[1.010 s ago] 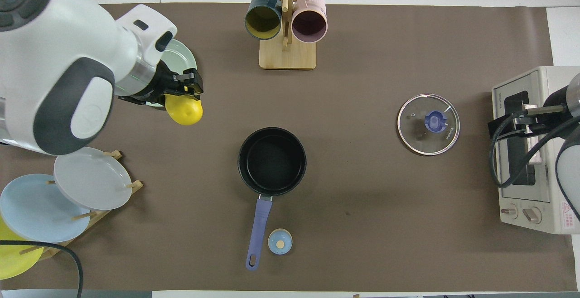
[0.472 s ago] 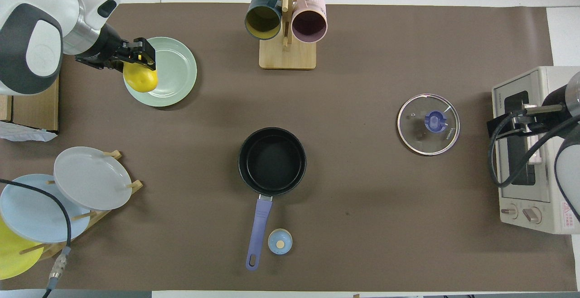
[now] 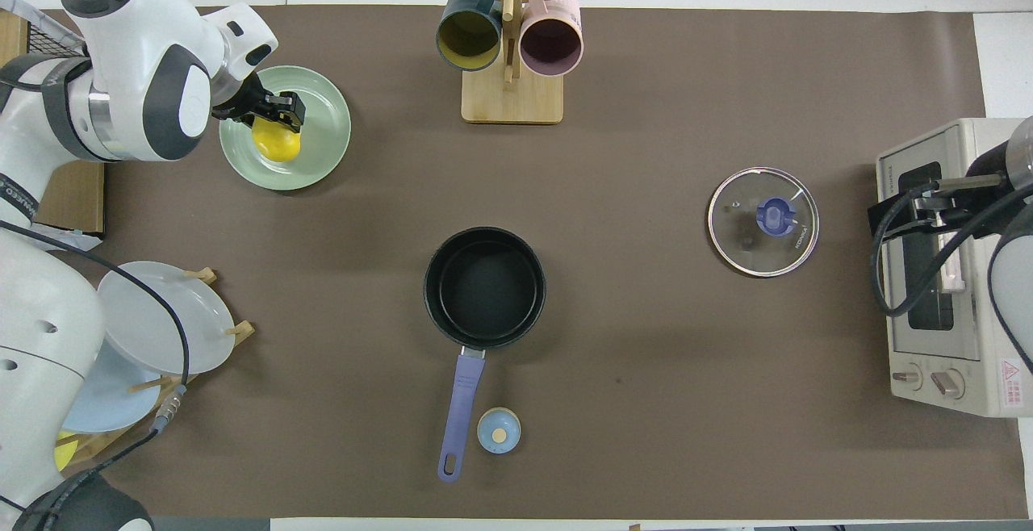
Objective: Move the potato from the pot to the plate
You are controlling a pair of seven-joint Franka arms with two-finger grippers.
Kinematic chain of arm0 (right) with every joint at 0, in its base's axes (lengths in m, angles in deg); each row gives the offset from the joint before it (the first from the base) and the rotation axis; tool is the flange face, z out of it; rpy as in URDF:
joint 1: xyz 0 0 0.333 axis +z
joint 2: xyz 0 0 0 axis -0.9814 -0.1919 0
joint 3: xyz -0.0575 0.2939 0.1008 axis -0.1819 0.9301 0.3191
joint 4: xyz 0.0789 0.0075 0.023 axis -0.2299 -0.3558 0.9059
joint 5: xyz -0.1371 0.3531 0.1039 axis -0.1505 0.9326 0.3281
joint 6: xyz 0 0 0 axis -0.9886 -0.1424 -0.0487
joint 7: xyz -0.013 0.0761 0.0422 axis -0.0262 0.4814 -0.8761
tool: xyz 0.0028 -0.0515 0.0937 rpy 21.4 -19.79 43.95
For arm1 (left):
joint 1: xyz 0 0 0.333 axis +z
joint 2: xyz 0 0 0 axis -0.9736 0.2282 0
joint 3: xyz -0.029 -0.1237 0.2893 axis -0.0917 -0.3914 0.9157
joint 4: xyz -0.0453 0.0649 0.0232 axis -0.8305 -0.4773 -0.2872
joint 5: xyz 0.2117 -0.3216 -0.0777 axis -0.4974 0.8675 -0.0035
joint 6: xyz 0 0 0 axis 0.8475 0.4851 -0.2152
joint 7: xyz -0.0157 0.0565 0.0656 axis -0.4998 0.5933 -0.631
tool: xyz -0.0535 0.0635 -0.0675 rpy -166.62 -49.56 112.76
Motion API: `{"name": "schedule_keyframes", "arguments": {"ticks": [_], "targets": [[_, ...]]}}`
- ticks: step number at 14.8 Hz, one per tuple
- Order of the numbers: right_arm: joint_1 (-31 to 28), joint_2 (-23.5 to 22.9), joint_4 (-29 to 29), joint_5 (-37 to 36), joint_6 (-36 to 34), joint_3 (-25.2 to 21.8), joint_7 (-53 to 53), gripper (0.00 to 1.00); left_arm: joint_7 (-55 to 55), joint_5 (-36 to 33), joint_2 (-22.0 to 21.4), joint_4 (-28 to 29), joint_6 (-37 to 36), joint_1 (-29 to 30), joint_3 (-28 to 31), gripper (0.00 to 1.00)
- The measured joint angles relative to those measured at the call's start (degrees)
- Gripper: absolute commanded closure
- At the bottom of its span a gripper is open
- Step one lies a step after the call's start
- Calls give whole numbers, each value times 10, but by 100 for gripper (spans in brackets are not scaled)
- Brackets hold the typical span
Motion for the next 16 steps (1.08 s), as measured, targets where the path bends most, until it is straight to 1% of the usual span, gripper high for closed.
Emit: {"name": "schedule_keyframes", "arguments": {"ticks": [2,3,4,6,8,11,13,16], "targets": [[-3,0,0,0,0,-3,2,0,4,0,-7,33,34,0,0,100],[-5,0,0,0,0,-3,2,0,4,0,-15,45,45,0,0,69],[-7,0,0,0,0,-3,2,0,6,0,-22,56,48,0,1,1],[-7,0,0,0,0,-4,2,0,9,0,-28,66,50,0,1,0],[-7,0,0,0,0,-4,2,0,9,0,-31,61,45,0,1,0],[-8,0,0,0,0,-8,2,0,9,3,-49,18,-12,3,3,0],[-18,0,1,0,0,-9,2,0,8,5,-86,-3,-53,14,5,0],[-33,0,1,0,0,-10,3,0,8,5,-158,-8,-118,25,22,0]]}}
